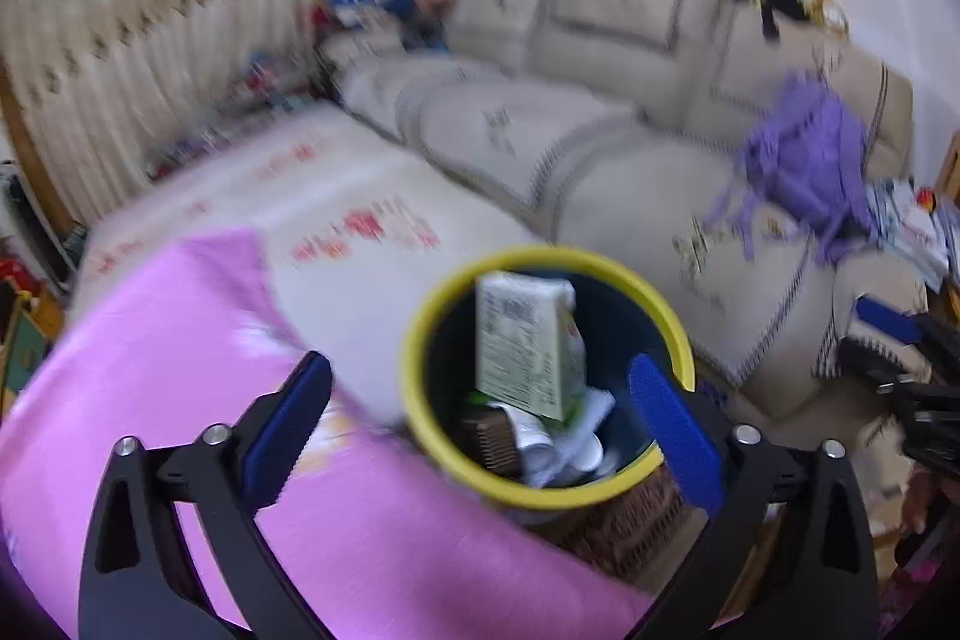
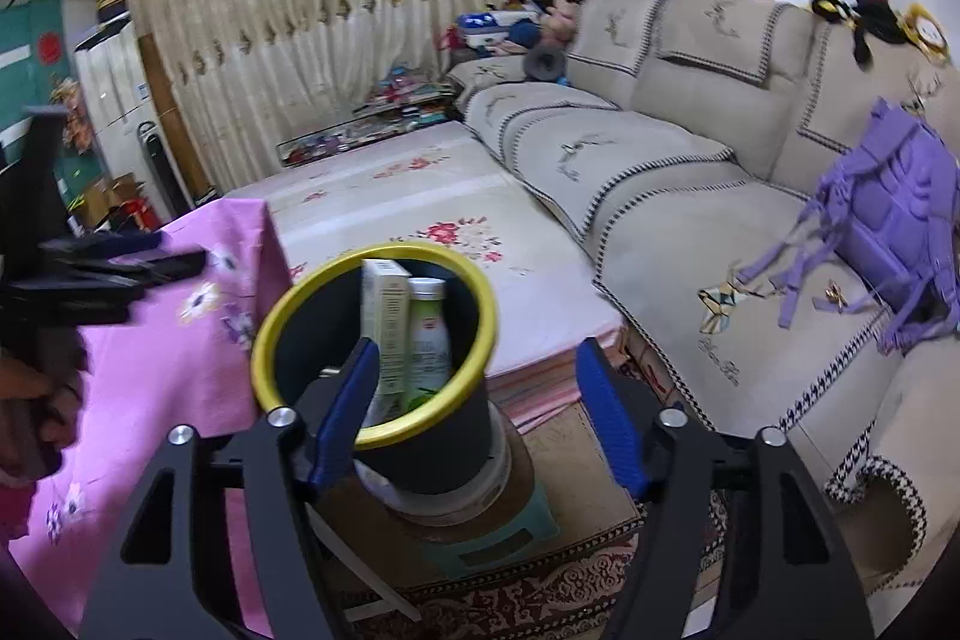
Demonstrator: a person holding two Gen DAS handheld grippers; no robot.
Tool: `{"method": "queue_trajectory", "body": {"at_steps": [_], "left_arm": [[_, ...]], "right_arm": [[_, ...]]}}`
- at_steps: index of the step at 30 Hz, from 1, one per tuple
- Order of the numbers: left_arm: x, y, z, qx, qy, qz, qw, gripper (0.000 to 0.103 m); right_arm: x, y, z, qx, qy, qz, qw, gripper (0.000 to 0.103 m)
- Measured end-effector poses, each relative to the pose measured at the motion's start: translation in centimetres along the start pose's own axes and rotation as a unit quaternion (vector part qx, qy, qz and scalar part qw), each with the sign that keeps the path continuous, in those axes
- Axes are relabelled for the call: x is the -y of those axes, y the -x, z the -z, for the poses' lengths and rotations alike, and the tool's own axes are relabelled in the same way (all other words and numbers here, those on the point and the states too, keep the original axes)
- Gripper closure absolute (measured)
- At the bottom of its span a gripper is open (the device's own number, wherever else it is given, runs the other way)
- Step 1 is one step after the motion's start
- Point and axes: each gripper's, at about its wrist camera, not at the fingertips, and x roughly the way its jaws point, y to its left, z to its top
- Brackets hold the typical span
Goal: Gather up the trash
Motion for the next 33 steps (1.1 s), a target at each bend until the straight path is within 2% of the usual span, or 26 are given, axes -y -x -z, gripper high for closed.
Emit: {"method": "queue_trajectory", "body": {"at_steps": [1,4,8,12,17,19,23,26,33], "left_arm": [[-0.4,1.7,0.3,0.014,0.003,-0.008,0.9999,0.005],[-2.2,8.8,2.7,0.06,0.025,-0.064,0.9958,0.005],[-4.4,15.4,6.7,0.074,0.065,-0.11,0.989,0.005],[-6.6,21.4,11.6,0.083,0.126,-0.173,0.9732,0.005],[-7.7,27.0,16.0,0.098,0.176,-0.206,0.9577,0.005],[-7.7,29.2,17.7,0.109,0.188,-0.232,0.9483,0.005],[-7.5,32.1,20.3,0.124,0.209,-0.251,0.937,0.005],[-7.7,33.7,22.2,0.133,0.224,-0.275,0.9255,0.005],[-7.6,34.7,23.3,0.135,0.229,-0.293,0.9184,0.005]], "right_arm": [[-0.7,0.3,0.1,0.001,0.008,-0.003,1.0,0.035],[-3.1,1.2,0.3,0.007,0.032,-0.023,0.999,0.032],[-7.0,2.8,0.6,0.02,0.067,-0.054,0.996,0.026],[-10.4,4.6,0.8,0.036,0.105,-0.068,0.992,0.023],[-12.7,6.9,1.5,0.051,0.124,-0.082,0.988,0.019],[-13.1,7.7,1.8,0.054,0.123,-0.087,0.987,0.019],[-13.5,9.0,1.9,0.061,0.124,-0.09,0.986,0.018],[-13.5,9.6,2.0,0.065,0.124,-0.089,0.986,0.018],[-13.2,9.7,1.9,0.065,0.118,-0.088,0.987,0.017]]}}
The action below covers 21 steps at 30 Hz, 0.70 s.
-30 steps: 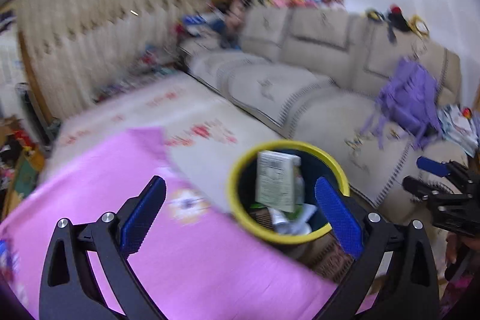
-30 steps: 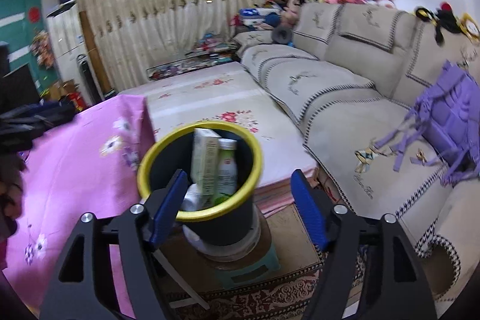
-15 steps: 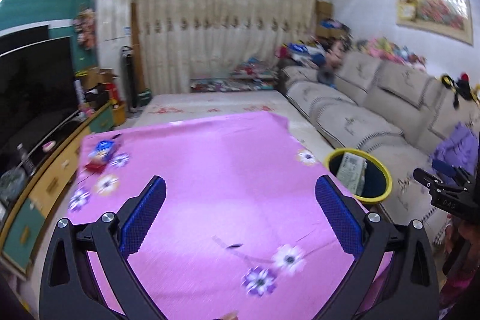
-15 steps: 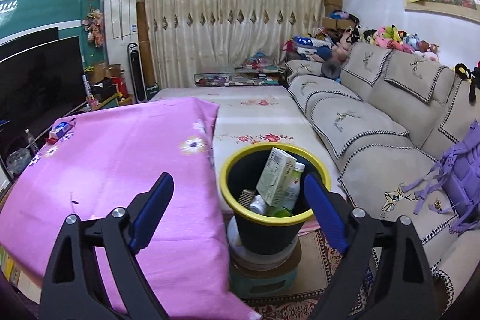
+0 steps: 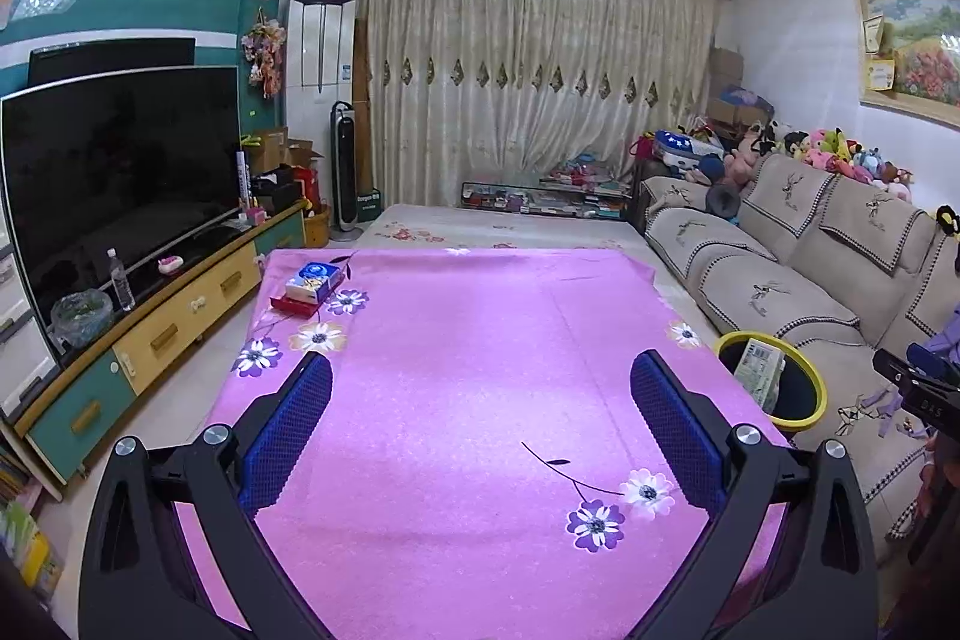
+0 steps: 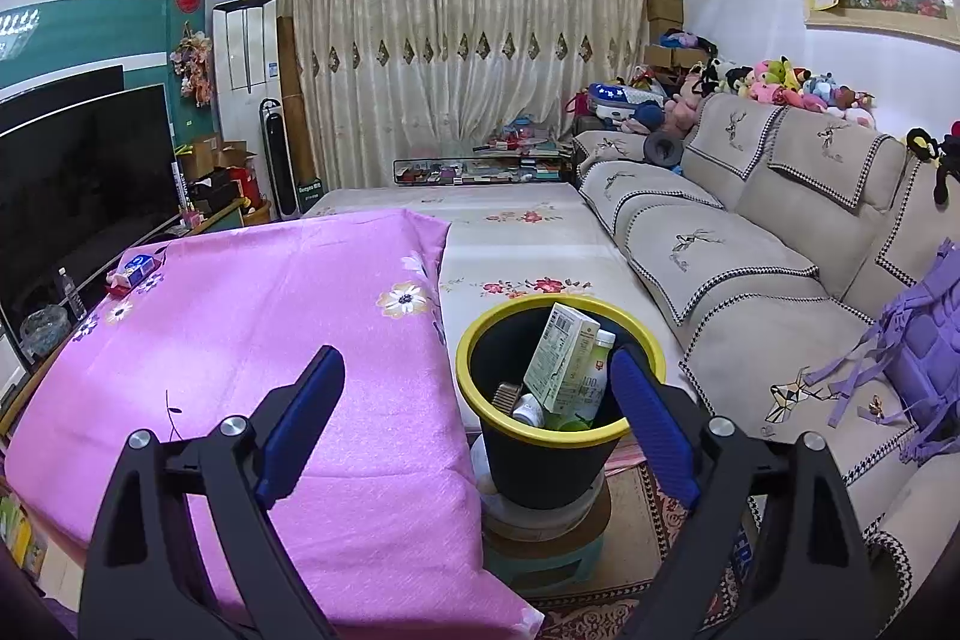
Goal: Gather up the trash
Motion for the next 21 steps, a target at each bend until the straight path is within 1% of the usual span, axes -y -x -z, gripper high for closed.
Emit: {"method": "queue_trajectory", "body": {"at_steps": [6,21], "left_arm": [[1.1,-0.5,-0.7,0.0,-0.01,-0.003,0.9999,0.005],[0.8,-1.0,-0.9,0.0,-0.007,-0.004,1.0,0.005]], "right_arm": [[0.1,-0.5,0.3,-0.006,-0.004,0.002,1.0,0.017],[-0.1,-1.0,0.4,-0.013,-0.007,-0.002,1.0,0.017]]}}
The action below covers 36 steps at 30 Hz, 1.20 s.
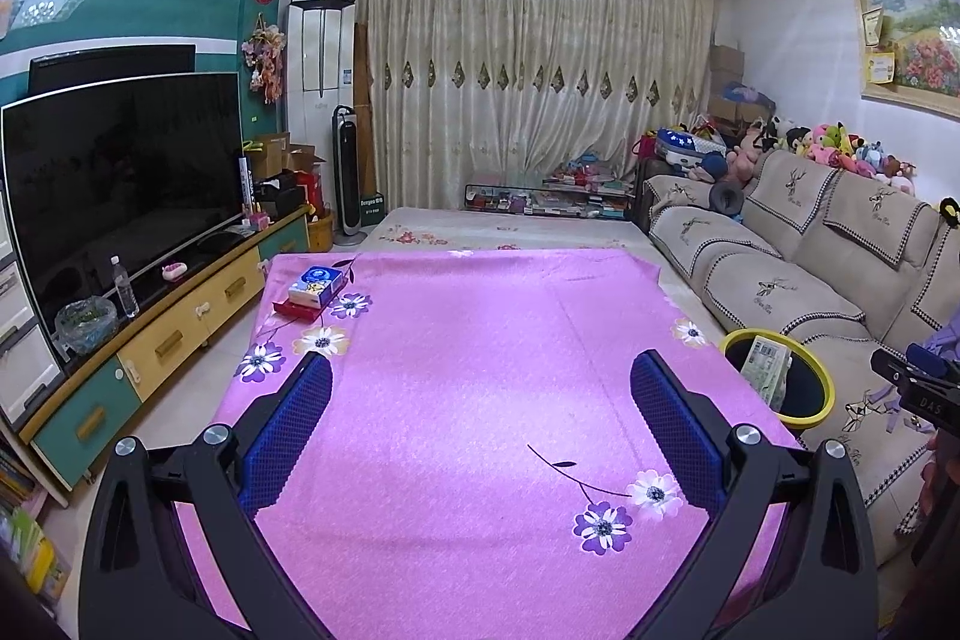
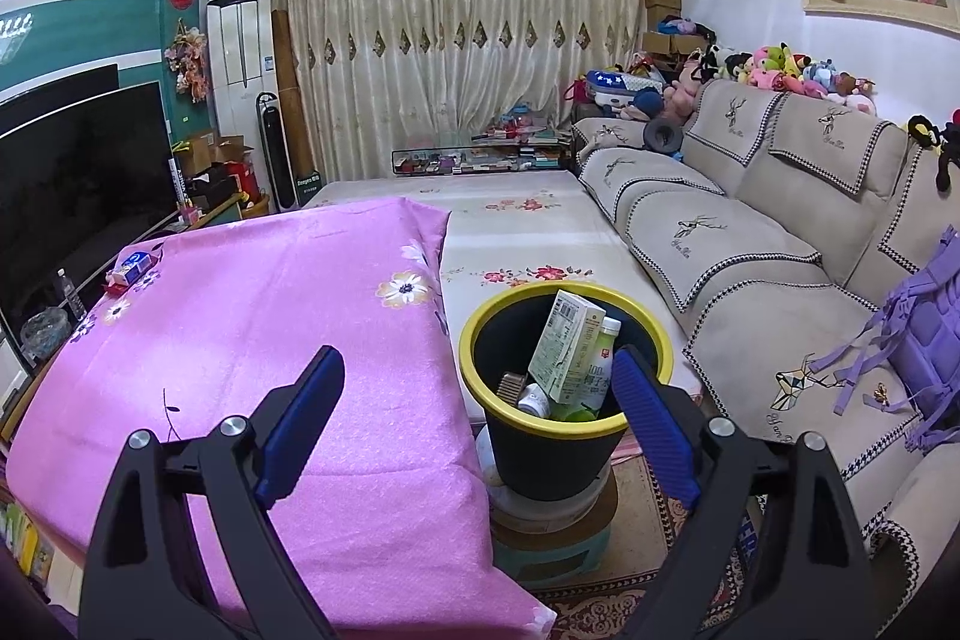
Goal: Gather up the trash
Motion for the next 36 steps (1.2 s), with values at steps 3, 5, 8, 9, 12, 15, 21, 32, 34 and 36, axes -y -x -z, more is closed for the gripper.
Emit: {"method": "queue_trajectory", "body": {"at_steps": [3,5,8,9,12,15,21,32,34,36], "left_arm": [[0.14,0.04,0.07,0.002,-0.002,0.0,1.0,0.005],[0.24,0.14,0.18,0.003,-0.003,0.001,1.0,0.005],[0.31,0.23,0.28,0.003,-0.003,0.001,1.0,0.005],[0.31,0.23,0.28,0.003,-0.003,0.001,1.0,0.005],[0.32,0.2,0.31,0.002,-0.003,0.0,1.0,0.005],[0.42,0.14,0.36,-0.001,-0.002,0.001,1.0,0.005],[0.43,0.06,0.24,-0.002,-0.001,0.0,1.0,0.005],[0.58,-0.26,0.33,-0.006,-0.001,0.0,1.0,0.005],[0.65,-0.31,0.35,-0.006,-0.001,0.0,1.0,0.005],[0.62,-0.32,0.41,-0.007,-0.001,0.0,1.0,0.005]], "right_arm": [[-0.03,0.0,0.0,0.0,0.0,0.0,1.0,0.017],[0.02,0.03,-0.04,0.0,0.0,0.0,1.0,0.017],[0.01,0.03,-0.03,0.0,-0.001,0.0,1.0,0.017],[0.03,0.04,-0.04,0.001,-0.001,0.0,1.0,0.017],[0.04,0.04,-0.03,0.0,0.0,0.0,1.0,0.017],[0.01,0.02,-0.02,0.0,-0.001,-0.001,1.0,0.017],[-0.11,-0.02,0.04,-0.001,0.0,-0.003,1.0,0.017],[-0.43,-0.39,-0.1,-0.003,0.0,-0.006,1.0,0.017],[-0.45,-0.4,-0.1,-0.003,0.0,-0.006,1.0,0.017],[-0.38,-0.49,-0.12,-0.004,0.0,-0.006,1.0,0.017]]}}
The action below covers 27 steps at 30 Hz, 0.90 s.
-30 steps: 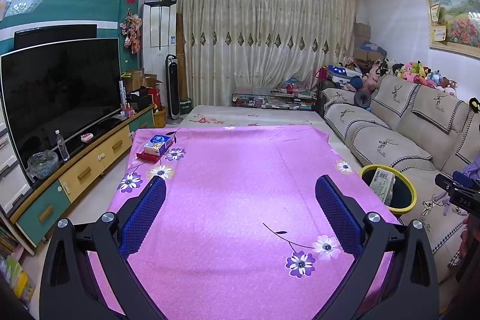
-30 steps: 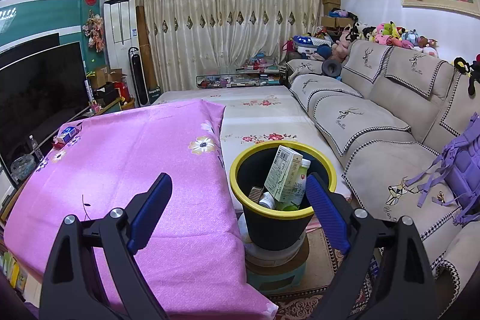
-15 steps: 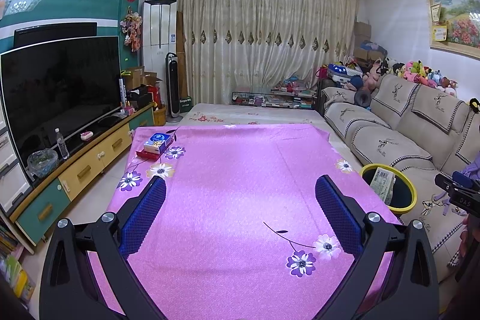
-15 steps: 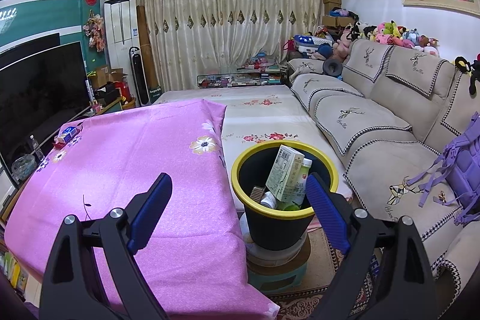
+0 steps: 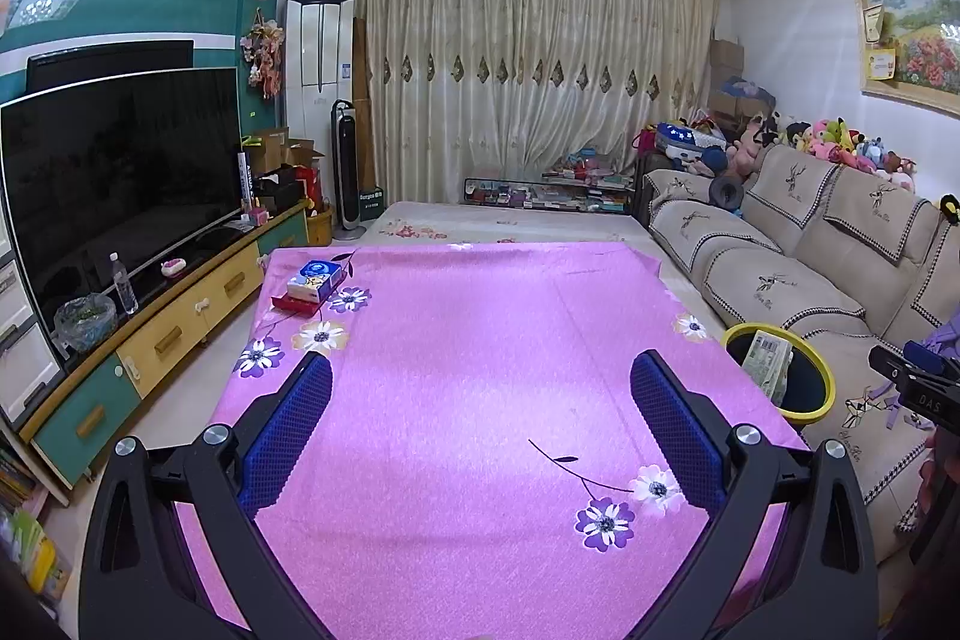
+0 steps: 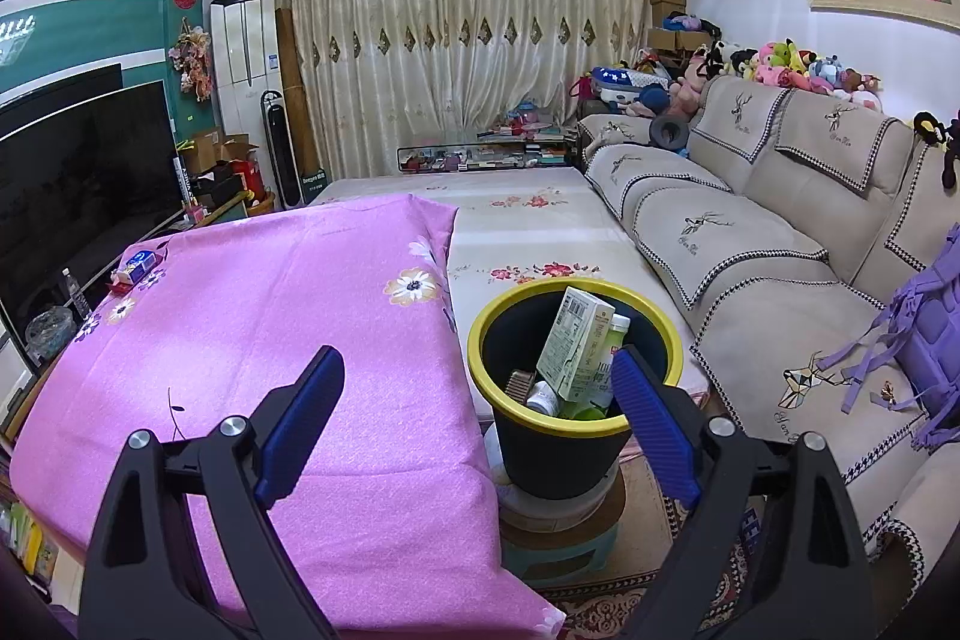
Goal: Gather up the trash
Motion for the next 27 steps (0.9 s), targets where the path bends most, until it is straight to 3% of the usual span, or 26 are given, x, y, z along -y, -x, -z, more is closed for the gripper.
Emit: {"method": "queue_trajectory", "body": {"at_steps": [27], "left_arm": [[0.6,-0.9,1.2,-0.011,0.0,-0.003,0.9999,0.005]], "right_arm": [[-0.2,-0.7,0.6,-0.007,-0.002,-0.001,1.0,0.017]]}}
